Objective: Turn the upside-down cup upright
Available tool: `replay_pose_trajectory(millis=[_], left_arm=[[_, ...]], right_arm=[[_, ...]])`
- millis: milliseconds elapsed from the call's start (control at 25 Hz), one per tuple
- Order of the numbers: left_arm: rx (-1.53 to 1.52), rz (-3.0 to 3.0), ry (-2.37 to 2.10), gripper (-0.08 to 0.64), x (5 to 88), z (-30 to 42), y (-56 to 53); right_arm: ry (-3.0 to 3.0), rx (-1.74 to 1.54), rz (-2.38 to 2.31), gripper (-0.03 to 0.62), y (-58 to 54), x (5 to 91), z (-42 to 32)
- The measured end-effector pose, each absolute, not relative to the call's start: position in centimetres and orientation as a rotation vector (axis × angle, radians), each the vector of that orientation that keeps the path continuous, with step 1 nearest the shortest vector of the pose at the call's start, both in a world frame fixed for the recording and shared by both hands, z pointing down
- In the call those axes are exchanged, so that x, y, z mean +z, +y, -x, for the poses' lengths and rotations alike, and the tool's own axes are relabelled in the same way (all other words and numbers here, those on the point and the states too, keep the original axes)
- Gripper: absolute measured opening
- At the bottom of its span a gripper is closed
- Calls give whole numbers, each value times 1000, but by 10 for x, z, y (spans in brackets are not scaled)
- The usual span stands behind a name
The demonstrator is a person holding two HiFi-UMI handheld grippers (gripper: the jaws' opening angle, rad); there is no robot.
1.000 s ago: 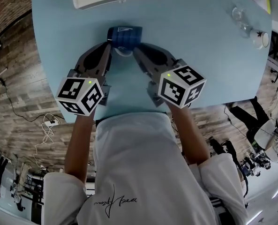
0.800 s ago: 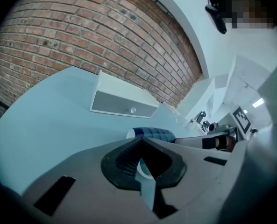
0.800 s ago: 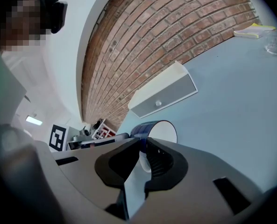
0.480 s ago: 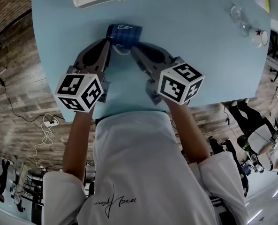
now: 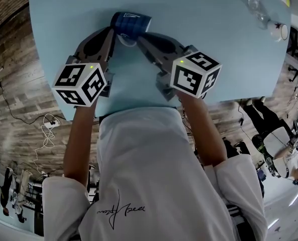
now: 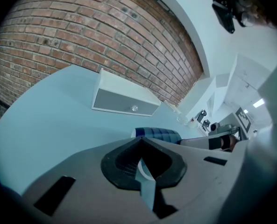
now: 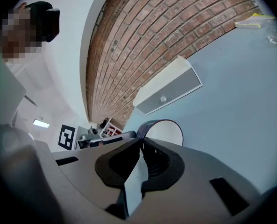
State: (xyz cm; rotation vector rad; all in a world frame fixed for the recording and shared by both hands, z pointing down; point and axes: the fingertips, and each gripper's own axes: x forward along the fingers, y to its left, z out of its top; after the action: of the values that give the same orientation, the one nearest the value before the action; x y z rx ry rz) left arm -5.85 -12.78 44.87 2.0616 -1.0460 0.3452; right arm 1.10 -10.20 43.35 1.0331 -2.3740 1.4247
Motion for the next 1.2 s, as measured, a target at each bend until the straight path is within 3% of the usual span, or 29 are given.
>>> replay_pose_trajectory(millis=[1200], left_arm=[[362,-2067,-948,9,452,43,-95]], right_arm=[[-2233,1393,-1034,23,-59,433,-29]])
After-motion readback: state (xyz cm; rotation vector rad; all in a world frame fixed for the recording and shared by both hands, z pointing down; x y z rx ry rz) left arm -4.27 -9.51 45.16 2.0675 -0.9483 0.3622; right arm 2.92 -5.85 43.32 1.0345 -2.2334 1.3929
